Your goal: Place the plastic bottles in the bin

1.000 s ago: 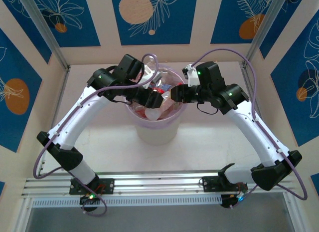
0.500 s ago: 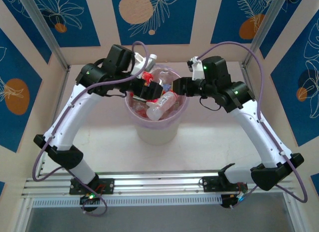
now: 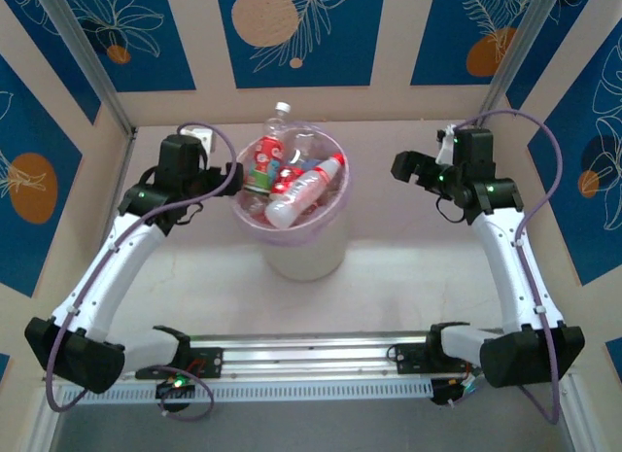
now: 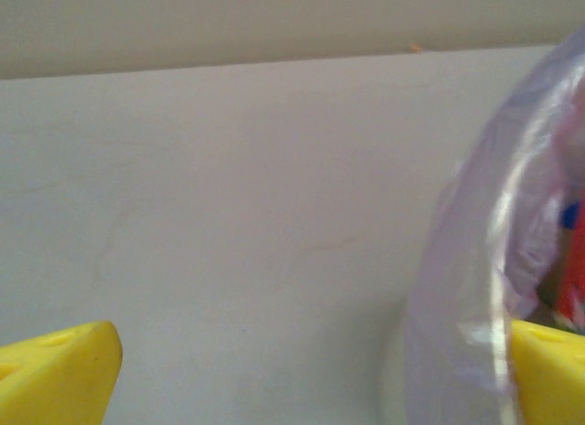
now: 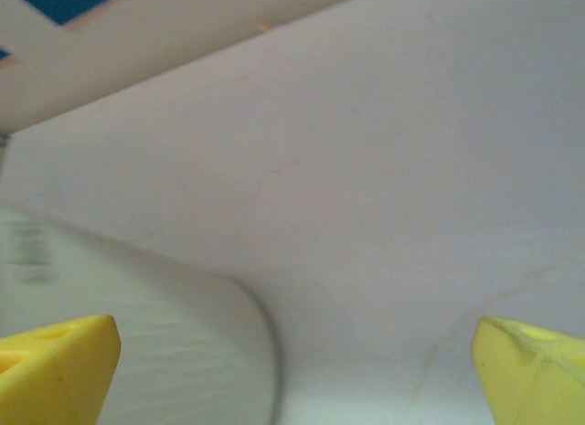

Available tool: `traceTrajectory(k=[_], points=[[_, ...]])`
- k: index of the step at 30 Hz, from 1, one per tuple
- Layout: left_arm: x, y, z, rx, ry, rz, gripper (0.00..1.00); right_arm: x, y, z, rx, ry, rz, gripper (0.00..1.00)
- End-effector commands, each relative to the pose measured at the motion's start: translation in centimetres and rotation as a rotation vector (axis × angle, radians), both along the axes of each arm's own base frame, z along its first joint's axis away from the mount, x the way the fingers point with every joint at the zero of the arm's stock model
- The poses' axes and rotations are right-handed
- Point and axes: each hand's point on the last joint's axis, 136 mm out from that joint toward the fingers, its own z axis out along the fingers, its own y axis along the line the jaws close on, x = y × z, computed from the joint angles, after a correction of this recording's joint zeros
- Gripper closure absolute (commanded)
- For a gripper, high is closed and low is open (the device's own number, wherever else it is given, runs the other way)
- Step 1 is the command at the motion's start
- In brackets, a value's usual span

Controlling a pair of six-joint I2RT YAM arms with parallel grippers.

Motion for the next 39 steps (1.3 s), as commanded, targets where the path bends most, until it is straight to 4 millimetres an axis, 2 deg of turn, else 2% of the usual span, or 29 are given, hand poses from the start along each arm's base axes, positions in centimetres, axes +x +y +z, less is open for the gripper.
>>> traceTrajectory(k=[1,5,7,10,16,22,27,32,35,39], points=[[1.5,5.3,-3.6,0.146,-0.014,0.209,0.0,0.7,-1.8,-1.7,-0.046,-0.057,-0.051,0.01],[1.2,6.9,-7.4,0.186,0.02,0.271,0.0,0.6,-3.4,-5.4,-0.128,-0.084,-0.098,0.01],[1.3,5.9,-8.0,0.131,0.004,0.221,0.0,0.3,-3.8,-6.4,-0.117,-0.088,-0.114,0.01],[1.5,3.1,-5.9,0.0,-0.039,0.113,0.0,-0.2,-3.5,-6.8,-0.094,-0.082,-0.101,0.01],[0.7,-0.5,0.6,-0.011,-0.094,-0.009,0.0,-0.1,-2.8,-6.1,-0.056,-0.097,-0.082,0.01],[0.2,-3.3,4.1,0.028,-0.101,-0.099,0.0,-0.1,-1.8,-5.9,-0.009,-0.076,-0.062,0.01],[0.3,-5.2,4.0,0.022,-0.086,-0.148,0.0,-0.2,0.1,-5.2,0.02,-0.076,0.0,0.01],[0.3,-5.6,4.4,-0.022,-0.109,-0.149,0.0,-0.7,1.6,-4.5,0.036,-0.045,0.042,0.01],[0.2,-5.1,4.7,-0.022,-0.117,-0.125,0.0,-0.9,2.5,-4.1,0.04,-0.048,0.064,0.01],[0.0,-2.2,3.9,0.049,-0.138,-0.062,0.0,-0.9,1.5,-4.2,-0.016,-0.072,0.049,0.01]])
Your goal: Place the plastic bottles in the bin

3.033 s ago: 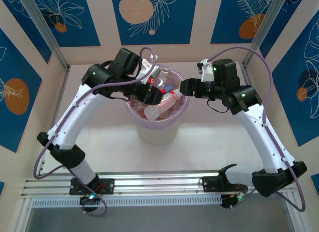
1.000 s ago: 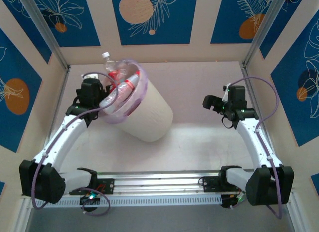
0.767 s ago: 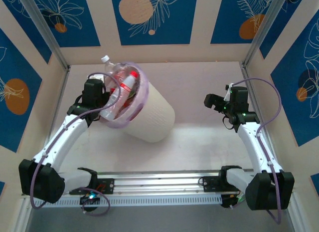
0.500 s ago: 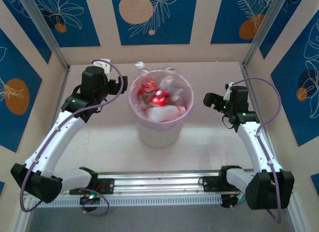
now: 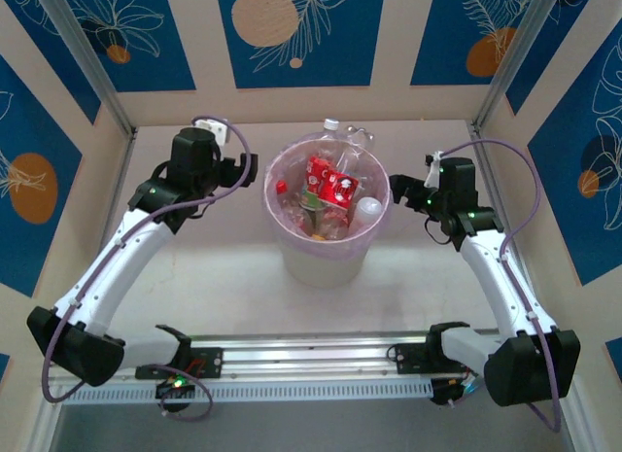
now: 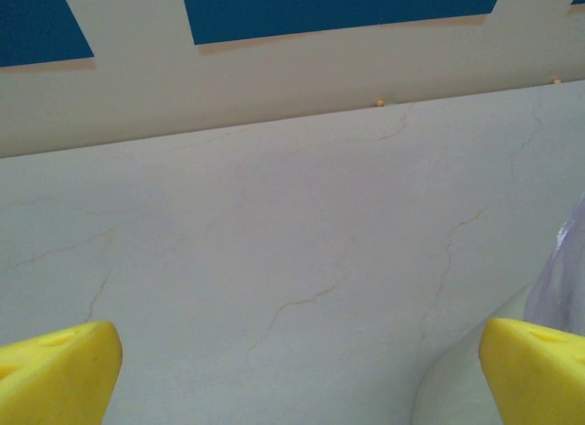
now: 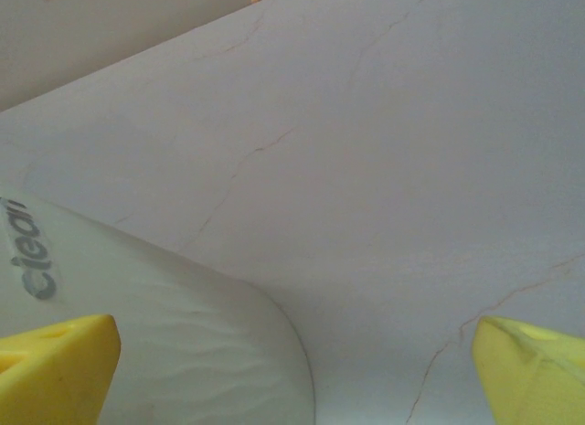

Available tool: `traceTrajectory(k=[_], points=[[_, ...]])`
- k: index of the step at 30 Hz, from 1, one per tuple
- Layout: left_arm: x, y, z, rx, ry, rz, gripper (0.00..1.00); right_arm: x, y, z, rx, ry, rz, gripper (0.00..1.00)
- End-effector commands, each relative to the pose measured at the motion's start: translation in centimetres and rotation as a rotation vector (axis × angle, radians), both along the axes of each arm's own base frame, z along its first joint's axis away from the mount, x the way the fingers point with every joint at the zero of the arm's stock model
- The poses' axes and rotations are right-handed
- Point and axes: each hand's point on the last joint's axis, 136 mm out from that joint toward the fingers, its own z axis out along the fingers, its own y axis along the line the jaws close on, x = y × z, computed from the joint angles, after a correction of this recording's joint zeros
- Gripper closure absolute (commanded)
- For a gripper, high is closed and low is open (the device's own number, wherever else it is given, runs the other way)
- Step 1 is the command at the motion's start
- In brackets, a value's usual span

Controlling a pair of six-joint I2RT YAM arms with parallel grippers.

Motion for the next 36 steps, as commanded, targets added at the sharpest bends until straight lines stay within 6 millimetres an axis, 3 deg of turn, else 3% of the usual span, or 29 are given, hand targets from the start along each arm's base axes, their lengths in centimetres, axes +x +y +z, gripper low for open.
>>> traceTrajectory(k=[1,7,10,14,18,26,32,36], points=[[-0.7,3.2,-0.4,0.073,-0.041,0.078,0.0,-0.4,-0.5,0.4,-0.042,-0.028,0.002,0.01],[-1.2,8.7,-6.6,0.152,-0.041,0.233,0.0,-0.1,-3.3,-2.5,-0.108,-0.019,-0.066,0.01],[-1.3,10.0,-10.2,0.178,-0.018,0.271,0.0,0.1,-4.1,-4.3,-0.125,-0.02,-0.09,0.01],[-1.4,11.2,-13.4,0.195,-0.011,0.307,0.0,0.4,-4.7,-6.5,-0.158,-0.019,-0.101,0.01],[-1.3,11.9,-15.3,0.19,-0.02,0.325,0.0,0.8,-5.4,-8.5,-0.22,-0.035,-0.104,0.01],[1.0,11.2,-18.7,0.184,-0.037,0.287,0.0,2.3,-6.0,-11.7,-0.258,-0.061,-0.125,0.01],[1.9,10.9,-19.8,0.181,-0.097,0.269,0.0,3.2,-6.3,-12.7,-0.295,-0.134,-0.133,0.01],[2.4,10.9,-21.1,0.203,-0.102,0.261,0.0,4.0,-6.3,-12.1,-0.312,-0.186,-0.133,0.01]])
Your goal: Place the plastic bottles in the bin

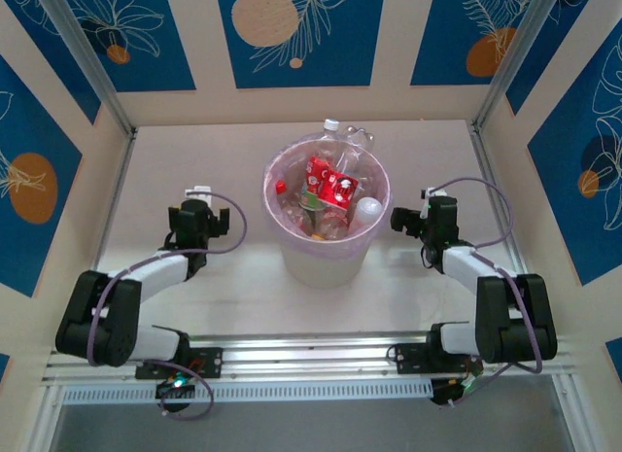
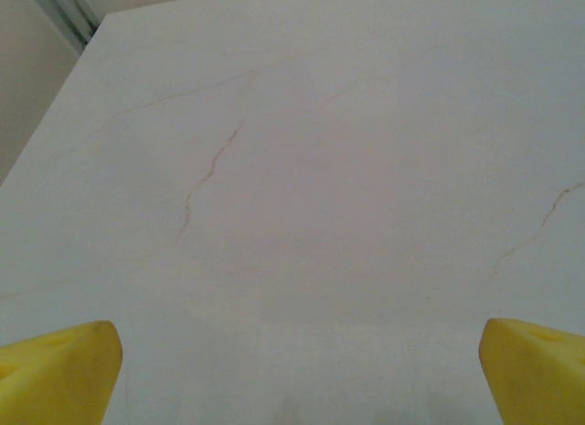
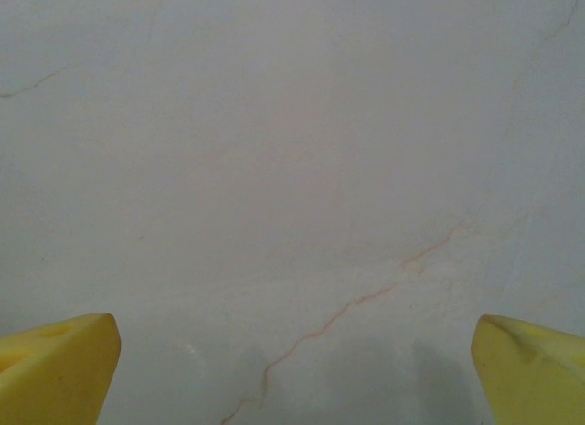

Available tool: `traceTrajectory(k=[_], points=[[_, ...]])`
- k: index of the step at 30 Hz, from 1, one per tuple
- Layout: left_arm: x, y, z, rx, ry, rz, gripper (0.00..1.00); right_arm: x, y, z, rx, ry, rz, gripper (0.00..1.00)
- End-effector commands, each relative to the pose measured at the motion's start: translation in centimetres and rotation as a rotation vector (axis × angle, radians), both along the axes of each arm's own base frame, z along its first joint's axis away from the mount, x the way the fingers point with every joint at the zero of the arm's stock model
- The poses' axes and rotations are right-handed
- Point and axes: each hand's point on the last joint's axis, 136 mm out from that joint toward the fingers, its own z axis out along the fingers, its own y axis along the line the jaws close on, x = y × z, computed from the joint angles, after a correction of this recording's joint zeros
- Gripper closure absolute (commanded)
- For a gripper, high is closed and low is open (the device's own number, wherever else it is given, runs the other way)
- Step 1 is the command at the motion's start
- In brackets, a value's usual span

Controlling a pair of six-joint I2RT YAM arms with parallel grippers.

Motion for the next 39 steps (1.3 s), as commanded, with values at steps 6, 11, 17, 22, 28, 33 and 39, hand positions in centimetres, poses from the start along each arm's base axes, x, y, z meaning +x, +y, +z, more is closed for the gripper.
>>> traceTrajectory(k=[6,11,17,22,28,33,39], points=[[1.9,0.4,0.8,0.037,-0.107,-0.037,0.0,3.2,-0.2,3.2,-0.062,-0.2,0.008,0.01],[2.5,1.6,-0.1,-0.007,-0.143,-0.013,0.0,4.2,-0.4,2.9,-0.051,-0.239,0.01,0.01],[1.9,1.7,-0.9,-0.063,-0.167,-0.039,0.0,4.0,0.4,1.8,-0.058,-0.267,0.055,0.01],[1.9,1.8,-1.0,-0.063,-0.184,-0.044,0.0,3.9,0.4,1.4,-0.052,-0.286,0.06,0.01],[1.9,1.8,-1.0,-0.064,-0.184,-0.043,0.0,3.8,0.4,1.4,-0.051,-0.281,0.062,0.01],[1.8,1.8,-1.0,-0.064,-0.185,-0.043,0.0,3.9,0.4,1.5,-0.048,-0.28,0.062,0.01],[1.8,1.8,-1.1,-0.063,-0.184,-0.043,0.0,3.8,0.4,1.3,-0.049,-0.277,0.062,0.01]])
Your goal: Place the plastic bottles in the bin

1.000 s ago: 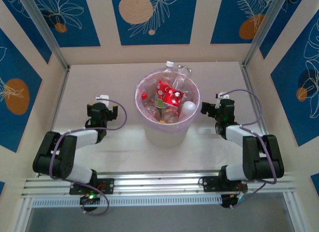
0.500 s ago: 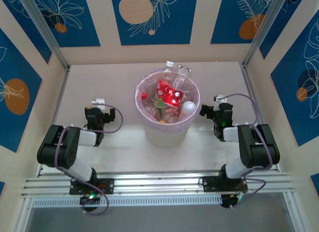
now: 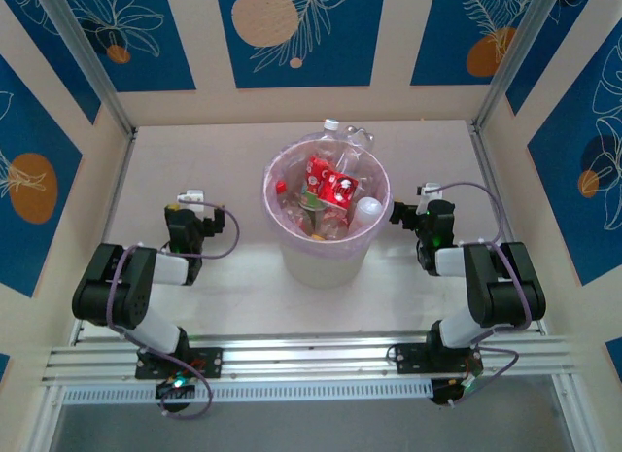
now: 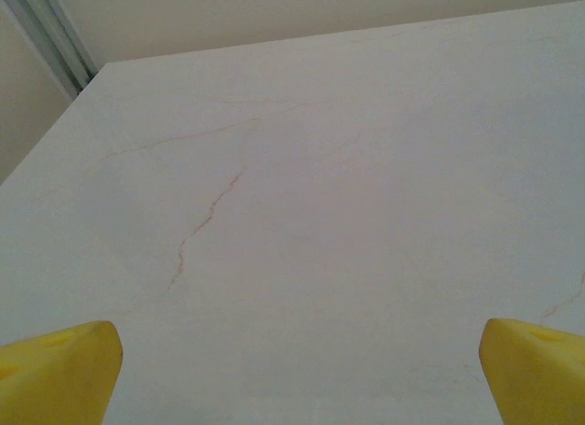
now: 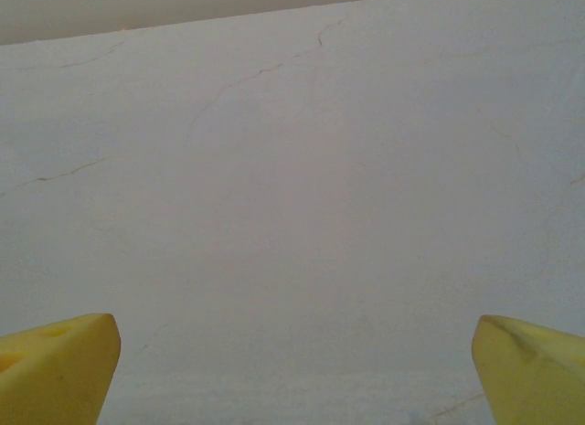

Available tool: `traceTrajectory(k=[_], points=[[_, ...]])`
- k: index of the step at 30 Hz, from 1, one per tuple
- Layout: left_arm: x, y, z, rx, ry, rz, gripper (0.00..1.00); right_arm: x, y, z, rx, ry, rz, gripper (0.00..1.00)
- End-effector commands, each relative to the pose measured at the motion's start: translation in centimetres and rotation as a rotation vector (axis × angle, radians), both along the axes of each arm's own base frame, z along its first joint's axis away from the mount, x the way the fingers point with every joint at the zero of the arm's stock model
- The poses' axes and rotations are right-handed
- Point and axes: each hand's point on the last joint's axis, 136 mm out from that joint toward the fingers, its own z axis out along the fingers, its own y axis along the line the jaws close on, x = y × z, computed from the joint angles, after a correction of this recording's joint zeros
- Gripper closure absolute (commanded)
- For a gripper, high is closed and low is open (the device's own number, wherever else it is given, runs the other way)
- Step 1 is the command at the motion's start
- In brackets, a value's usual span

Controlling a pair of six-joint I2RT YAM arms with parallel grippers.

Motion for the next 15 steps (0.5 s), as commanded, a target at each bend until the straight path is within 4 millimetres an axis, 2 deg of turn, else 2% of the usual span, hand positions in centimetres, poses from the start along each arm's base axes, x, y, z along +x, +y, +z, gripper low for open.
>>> traceTrajectory(k=[1,15], points=[[0.05,0.18,0.29,-0.014,-0.022,-0.003,0.0,0.34,-0.06,0.81,-0.008,-0.037,0.006,0.01],[0.1,0.15,0.28,-0.013,-0.021,-0.003,0.0,0.43,-0.08,0.72,-0.01,-0.032,0.005,0.01]])
